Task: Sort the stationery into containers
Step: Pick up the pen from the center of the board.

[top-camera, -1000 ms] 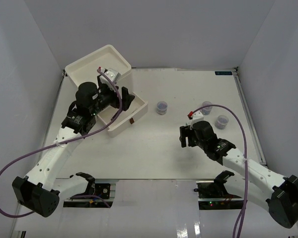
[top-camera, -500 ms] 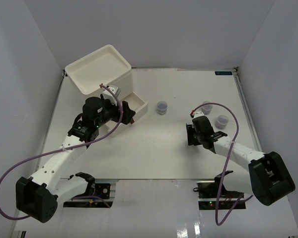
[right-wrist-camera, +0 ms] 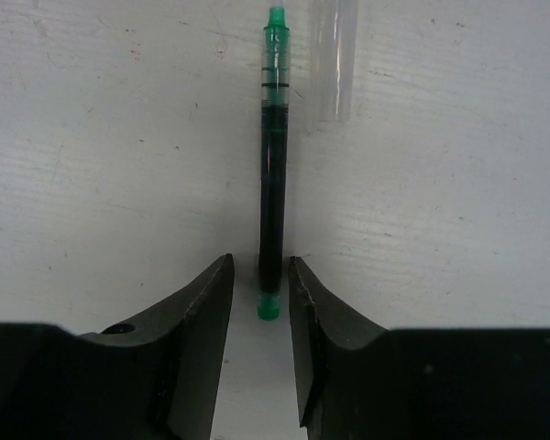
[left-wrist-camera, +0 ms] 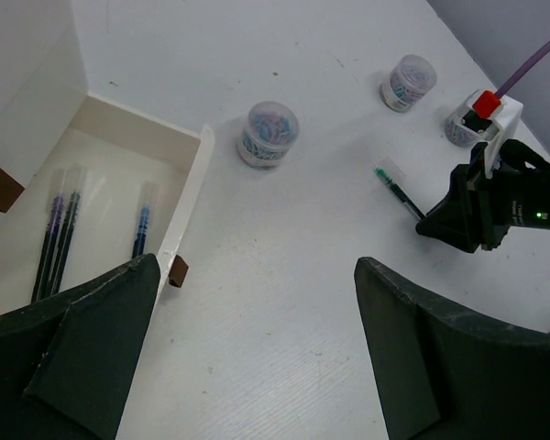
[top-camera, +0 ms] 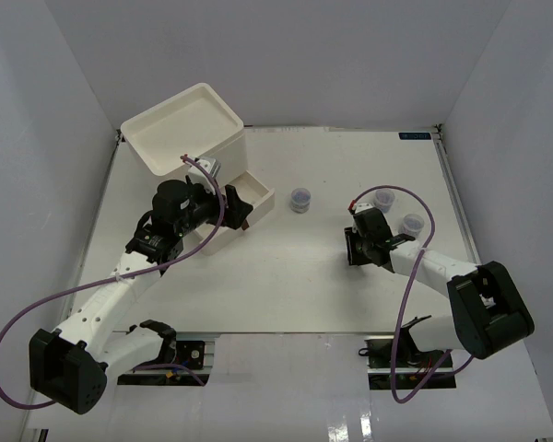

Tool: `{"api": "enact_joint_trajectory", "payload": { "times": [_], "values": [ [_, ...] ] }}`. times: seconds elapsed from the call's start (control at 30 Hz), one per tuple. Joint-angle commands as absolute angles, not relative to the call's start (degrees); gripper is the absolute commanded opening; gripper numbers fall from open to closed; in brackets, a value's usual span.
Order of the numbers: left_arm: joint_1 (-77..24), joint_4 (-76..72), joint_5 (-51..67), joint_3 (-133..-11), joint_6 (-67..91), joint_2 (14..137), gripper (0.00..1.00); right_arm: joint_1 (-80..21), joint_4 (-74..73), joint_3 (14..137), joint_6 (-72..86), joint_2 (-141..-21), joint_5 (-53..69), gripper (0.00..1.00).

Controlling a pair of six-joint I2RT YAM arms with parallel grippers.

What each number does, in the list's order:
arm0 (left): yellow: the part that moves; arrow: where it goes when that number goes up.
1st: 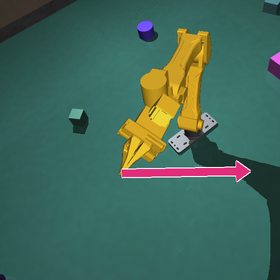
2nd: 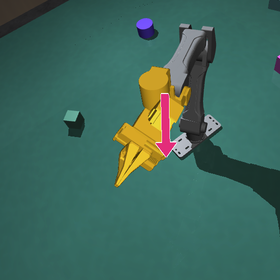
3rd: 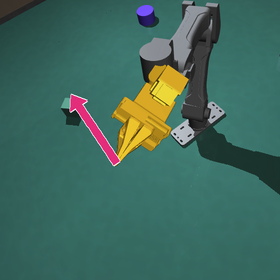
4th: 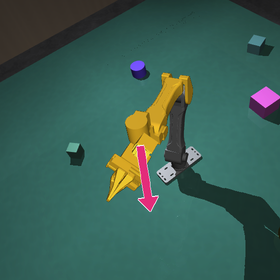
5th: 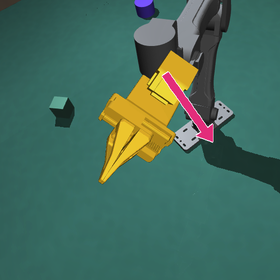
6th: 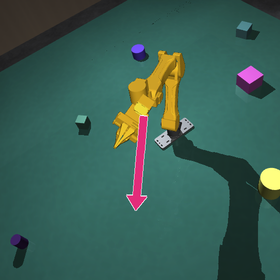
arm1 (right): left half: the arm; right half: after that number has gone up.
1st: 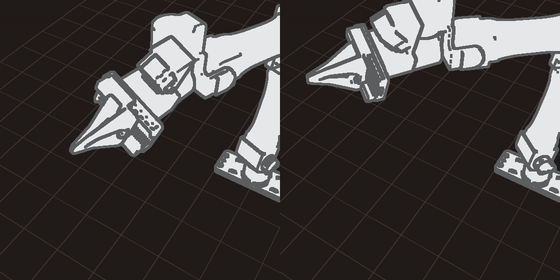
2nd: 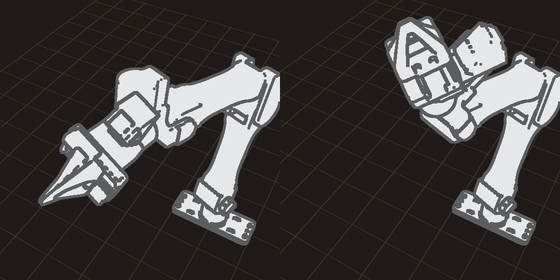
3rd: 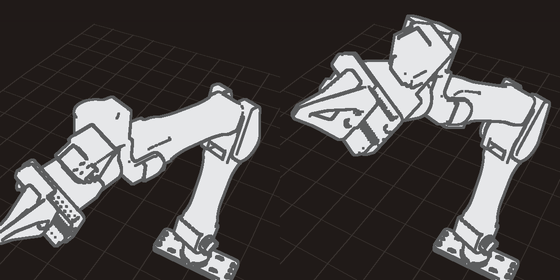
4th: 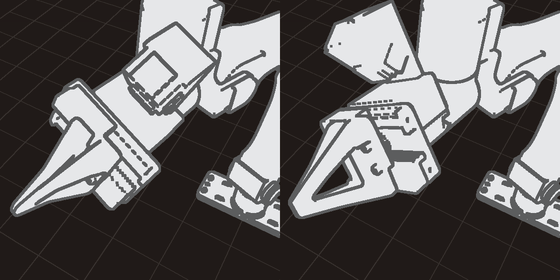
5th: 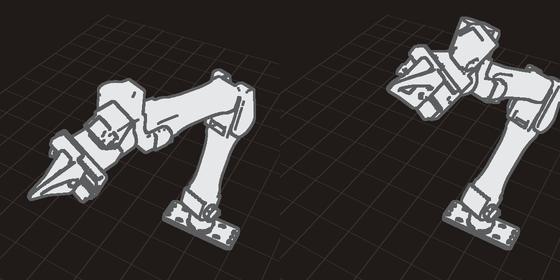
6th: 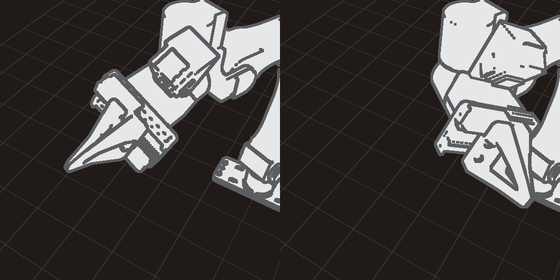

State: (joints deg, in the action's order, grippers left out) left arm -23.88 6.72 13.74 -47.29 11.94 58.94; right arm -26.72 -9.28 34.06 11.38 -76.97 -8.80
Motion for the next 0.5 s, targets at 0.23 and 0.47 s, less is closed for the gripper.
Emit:
{"api": "enact_joint_trajectory", "payload": {
  "times": [0.23, 0.47],
  "values": [
    [-23.73, 1.94, 25.57, -45.09, 25.37, 56.78, 0.98, -26.63, -13.1, 34.81, 10.11, -73.49, -9.14, 0.13],
    [-25.31, -1.04, 27.69, -41.84, 37.87, 55.55, 0.98, -30.05, -8.97, 32.61, 11.59, -61.98, -5.63, 0.08]
  ]
}}
